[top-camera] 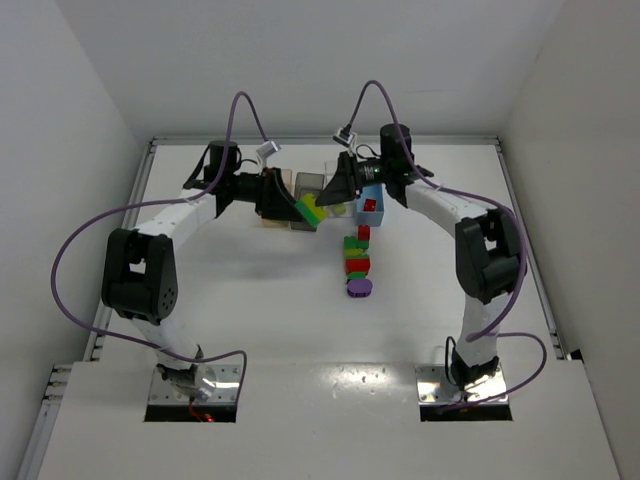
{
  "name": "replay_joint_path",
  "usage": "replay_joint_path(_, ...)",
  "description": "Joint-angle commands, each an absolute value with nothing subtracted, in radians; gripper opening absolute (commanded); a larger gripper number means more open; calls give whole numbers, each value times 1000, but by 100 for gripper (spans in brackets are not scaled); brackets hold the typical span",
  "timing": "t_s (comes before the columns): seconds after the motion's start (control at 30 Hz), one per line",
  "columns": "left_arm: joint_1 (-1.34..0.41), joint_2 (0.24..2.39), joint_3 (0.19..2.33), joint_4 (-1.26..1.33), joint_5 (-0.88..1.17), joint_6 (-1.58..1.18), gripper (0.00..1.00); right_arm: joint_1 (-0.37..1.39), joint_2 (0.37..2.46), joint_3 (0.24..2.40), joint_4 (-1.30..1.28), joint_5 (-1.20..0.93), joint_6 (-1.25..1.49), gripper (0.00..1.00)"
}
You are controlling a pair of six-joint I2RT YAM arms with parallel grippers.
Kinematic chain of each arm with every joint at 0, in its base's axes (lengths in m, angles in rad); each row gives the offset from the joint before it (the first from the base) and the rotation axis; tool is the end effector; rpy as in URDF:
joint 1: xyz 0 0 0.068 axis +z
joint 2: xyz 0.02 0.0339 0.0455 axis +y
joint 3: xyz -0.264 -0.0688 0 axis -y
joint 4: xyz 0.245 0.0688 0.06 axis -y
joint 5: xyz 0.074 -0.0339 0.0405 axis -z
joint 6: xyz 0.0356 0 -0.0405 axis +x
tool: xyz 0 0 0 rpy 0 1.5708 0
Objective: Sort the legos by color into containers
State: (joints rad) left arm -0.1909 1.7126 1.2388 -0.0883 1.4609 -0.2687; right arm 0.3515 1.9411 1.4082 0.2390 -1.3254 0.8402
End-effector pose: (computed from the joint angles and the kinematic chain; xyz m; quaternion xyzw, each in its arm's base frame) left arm 0.3552 -0.1047 0.2749 0.2968 0.6642 -0.6508 0.2174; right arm 0.3976 0.1826 0.2629 -0.2026 0.7029 0.6726 0.1116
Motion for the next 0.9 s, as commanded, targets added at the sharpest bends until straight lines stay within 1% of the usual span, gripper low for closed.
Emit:
replay_joint_path(0.0,-199,1671,1276,-75,1598,-241,53,360,1953,1474,291,-1353,838,6)
replay_joint_path(0.1,-199,1671,1276,-84,1598,-241,50,370,1953,1474,291,-1353,838,6)
replay_joint_path(0.3,-199,1671,1285,-94,1608,-241,49,370,1973,1474,301,-1353,838,6)
replay_joint_path(0.4,-199,1671,1295,-103,1617,-241,58,379,1973,1483,301,-1353,838,6)
replay_joint_path(0.53,-199,1671,1295,-112,1617,-241,58,388,1982,1483,301,-1353,838,6)
replay_joint_path(0.63,-199,1671,1295,-112,1617,-241,50,388,1982,1493,301,-1353,838,6)
replay_joint_path(0.67,-199,1671,1295,-112,1617,-241,42,388,1993,1502,301,-1353,838,6)
replay_joint_path(0.7,-199,1671,1295,-112,1617,-241,38,388,1993,1502,301,-1353,838,6)
replay_joint_path(0.73,-199,1671,1295,-112,1617,-241,31,397,1993,1502,301,-1353,838,6)
replay_joint_path(0.8,-199,1671,1284,-112,1617,-250,26,397,1993,1502,301,-1344,838,6)
replay_joint_path(0.87,-199,1671,1284,-112,1617,-250,23,397,1993,1511,301,-1344,838,8)
